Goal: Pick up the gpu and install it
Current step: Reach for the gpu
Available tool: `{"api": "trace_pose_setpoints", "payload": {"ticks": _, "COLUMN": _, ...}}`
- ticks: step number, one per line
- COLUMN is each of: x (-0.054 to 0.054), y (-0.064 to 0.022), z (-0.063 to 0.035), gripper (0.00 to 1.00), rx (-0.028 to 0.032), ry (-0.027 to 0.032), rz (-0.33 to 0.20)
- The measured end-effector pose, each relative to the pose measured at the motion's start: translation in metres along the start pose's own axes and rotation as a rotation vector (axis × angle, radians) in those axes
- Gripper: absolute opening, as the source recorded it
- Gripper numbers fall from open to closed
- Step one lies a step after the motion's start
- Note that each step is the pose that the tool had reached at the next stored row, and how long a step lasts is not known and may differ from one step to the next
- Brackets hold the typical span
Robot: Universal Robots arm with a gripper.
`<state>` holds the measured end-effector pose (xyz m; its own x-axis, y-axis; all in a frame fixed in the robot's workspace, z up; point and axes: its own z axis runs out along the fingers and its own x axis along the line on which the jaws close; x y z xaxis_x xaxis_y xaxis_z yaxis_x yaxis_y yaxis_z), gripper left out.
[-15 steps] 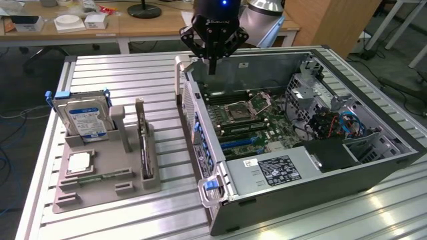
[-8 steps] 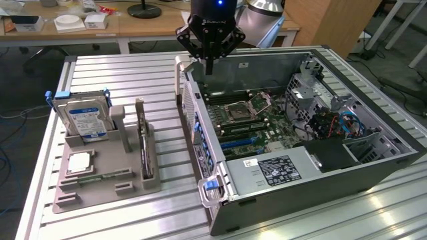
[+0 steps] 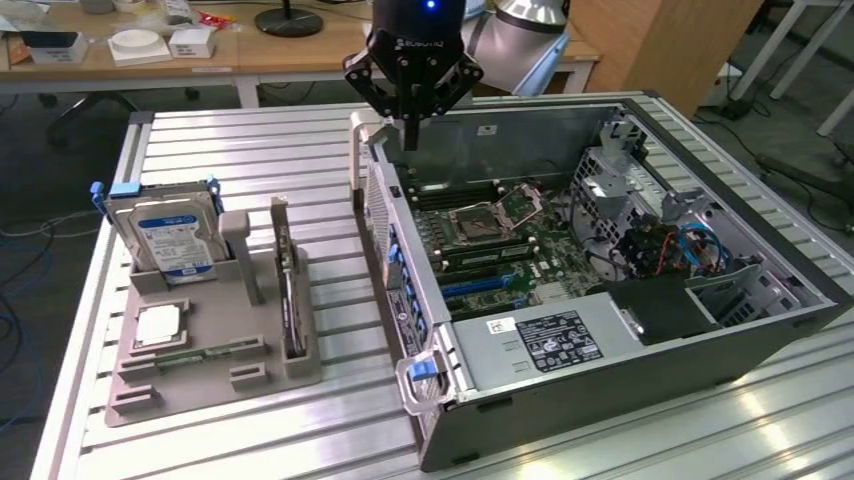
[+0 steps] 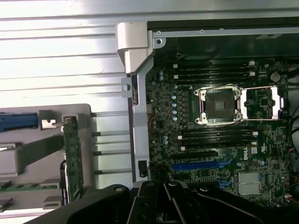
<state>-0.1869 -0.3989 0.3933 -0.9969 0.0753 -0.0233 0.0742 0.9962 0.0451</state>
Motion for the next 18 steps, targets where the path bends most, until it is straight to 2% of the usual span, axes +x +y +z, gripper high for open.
{"api": "trace_pose_setpoints", "payload": {"ticks": 18, "x": 0.016, "y": -0.0013, "z": -0.0005, "gripper": 0.1, "rx": 0.0001, "ry": 0.0001, "rz": 0.0}}
